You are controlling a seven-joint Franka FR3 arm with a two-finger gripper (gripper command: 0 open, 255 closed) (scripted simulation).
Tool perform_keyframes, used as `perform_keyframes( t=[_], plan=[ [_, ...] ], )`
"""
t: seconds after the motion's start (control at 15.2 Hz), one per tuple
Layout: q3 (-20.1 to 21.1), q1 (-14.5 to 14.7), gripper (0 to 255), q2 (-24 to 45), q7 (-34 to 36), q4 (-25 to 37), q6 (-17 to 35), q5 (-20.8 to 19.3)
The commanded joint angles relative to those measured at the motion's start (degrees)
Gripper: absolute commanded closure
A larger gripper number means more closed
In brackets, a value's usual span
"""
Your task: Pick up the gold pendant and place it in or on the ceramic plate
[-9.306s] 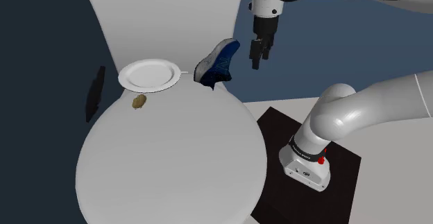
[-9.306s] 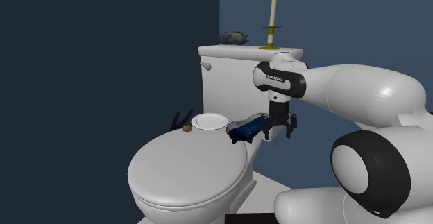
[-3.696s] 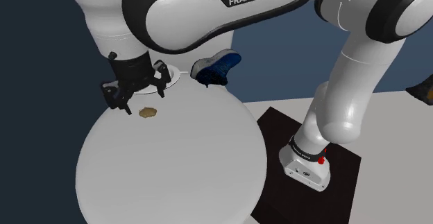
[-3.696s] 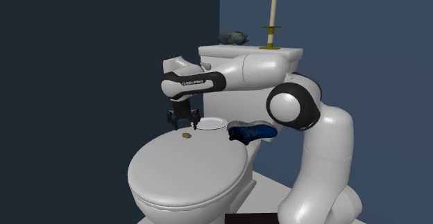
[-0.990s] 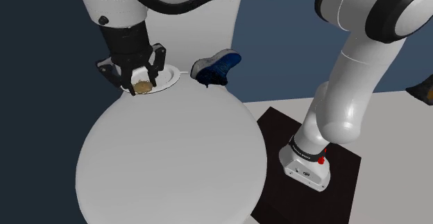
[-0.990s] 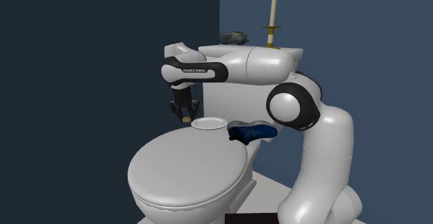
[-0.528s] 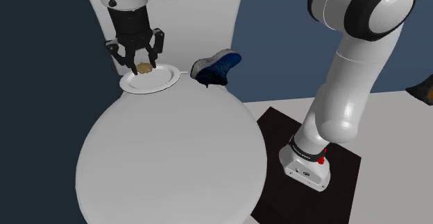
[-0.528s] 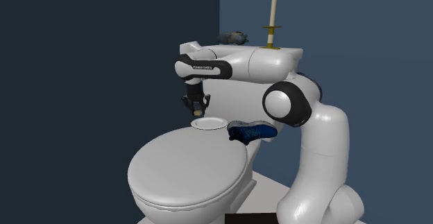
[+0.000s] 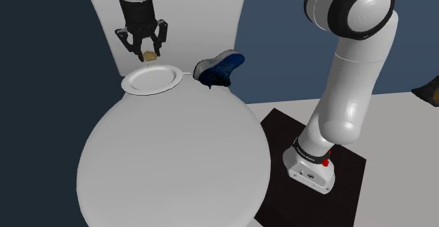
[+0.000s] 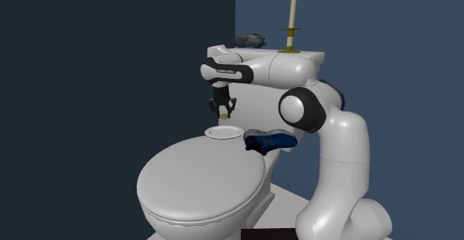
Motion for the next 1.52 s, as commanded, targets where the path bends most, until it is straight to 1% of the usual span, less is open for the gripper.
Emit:
perform_keyframes(
  t=[0.0, 0.73, 1.19, 1.25, 1.45],
  plan=[
    [-0.1, -0.23, 255, -0.03, -0.07, -1.33, 1.35, 0.01],
    [-0.35, -1.05, 255, -0.82, 0.82, -10.71, 9.95, 0.12],
    [-0.35, -1.05, 255, -0.82, 0.82, -10.71, 9.95, 0.12],
    [-0.35, -1.05, 0, -0.82, 0.82, -10.71, 9.95, 0.12],
    [-0.35, -1.05, 0, -0.82, 0.82, -10.71, 9.95, 0.12]
  ],
)
